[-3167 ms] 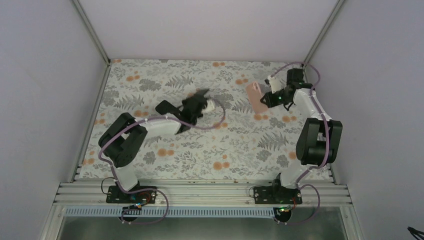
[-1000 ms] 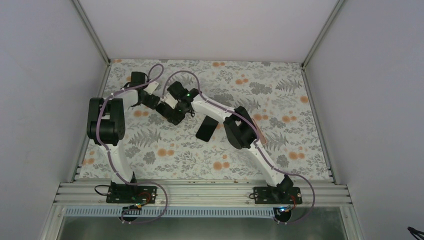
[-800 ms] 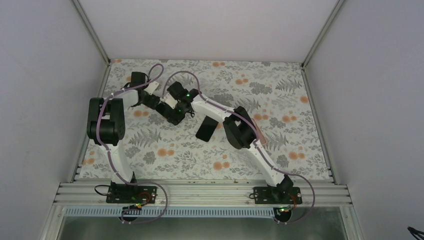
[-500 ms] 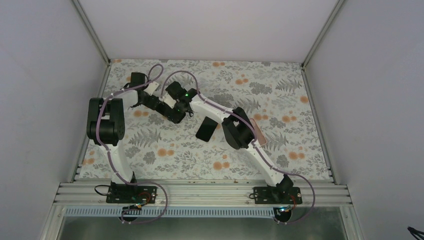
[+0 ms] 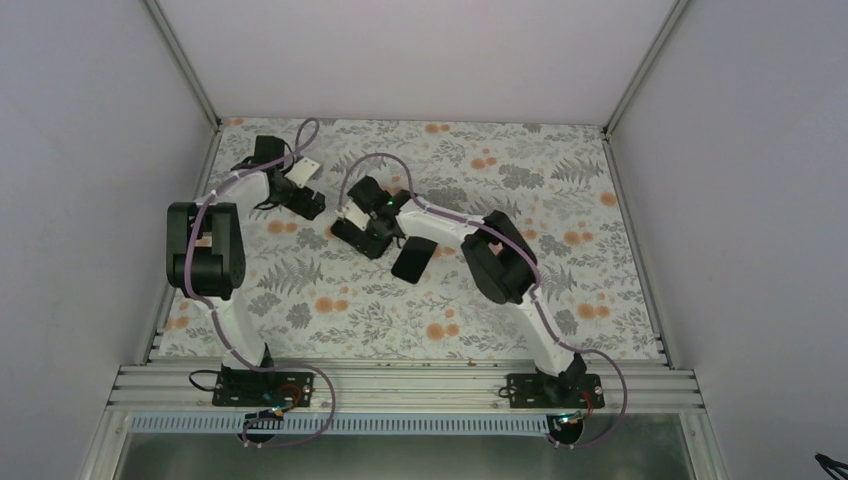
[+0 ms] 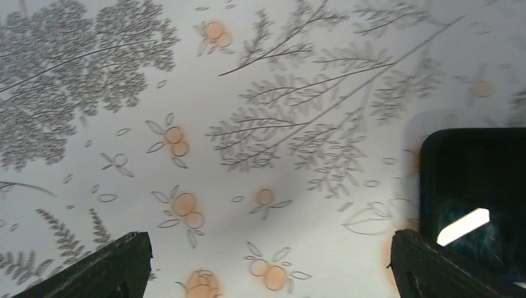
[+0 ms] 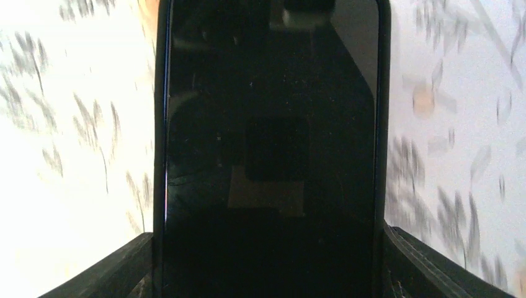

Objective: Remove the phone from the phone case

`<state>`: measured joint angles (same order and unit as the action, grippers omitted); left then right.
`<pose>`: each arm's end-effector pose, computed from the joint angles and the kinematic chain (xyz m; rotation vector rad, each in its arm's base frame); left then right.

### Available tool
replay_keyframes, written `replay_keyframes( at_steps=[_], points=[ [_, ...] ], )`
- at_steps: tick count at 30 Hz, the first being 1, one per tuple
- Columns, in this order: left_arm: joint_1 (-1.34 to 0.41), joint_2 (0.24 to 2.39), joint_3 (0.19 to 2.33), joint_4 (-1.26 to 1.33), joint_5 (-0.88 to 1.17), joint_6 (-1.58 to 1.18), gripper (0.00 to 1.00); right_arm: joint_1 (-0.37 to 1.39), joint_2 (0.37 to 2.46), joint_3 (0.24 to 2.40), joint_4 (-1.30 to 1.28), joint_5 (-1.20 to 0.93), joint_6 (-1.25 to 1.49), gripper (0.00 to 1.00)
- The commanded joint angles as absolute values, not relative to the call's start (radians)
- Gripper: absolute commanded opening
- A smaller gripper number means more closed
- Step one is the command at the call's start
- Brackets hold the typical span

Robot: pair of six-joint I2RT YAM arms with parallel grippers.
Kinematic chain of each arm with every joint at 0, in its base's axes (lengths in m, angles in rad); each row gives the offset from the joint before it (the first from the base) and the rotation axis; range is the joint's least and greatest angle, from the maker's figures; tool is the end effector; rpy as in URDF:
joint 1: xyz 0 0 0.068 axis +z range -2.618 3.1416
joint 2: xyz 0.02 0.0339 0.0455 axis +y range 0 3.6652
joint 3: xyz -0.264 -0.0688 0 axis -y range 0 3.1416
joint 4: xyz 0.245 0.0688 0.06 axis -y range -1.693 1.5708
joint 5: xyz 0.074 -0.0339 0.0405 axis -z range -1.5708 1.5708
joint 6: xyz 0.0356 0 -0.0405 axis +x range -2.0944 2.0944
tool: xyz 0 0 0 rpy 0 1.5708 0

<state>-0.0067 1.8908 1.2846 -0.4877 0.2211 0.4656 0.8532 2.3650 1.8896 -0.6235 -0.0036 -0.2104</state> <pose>0.3884 -0.0104 0.1772 0.6831 2.5360 -0.1386 0.3309 0.3794 0.1421 -1.3637 2.3156 0.2087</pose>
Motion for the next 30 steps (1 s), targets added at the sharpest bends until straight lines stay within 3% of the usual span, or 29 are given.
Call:
replay_keyframes(
  at_steps=[1,10,30],
  points=[
    [0.025,1.888,1.361,-0.677,0.451,0.504,0.95,0.835,2.256,1.686,-0.661,0.095,-0.268,0.52],
    [0.034,2.104,1.511,-0.885,0.852,0.577,0.93,0.829,2.152,1.672,-0.617,0.077,-0.258,0.52],
    [0.025,2.311,1.667,-1.046,1.067,0.663,0.89,0.831,2.081,1.771,-0.671,0.037,-0.247,0.51]
  ],
)
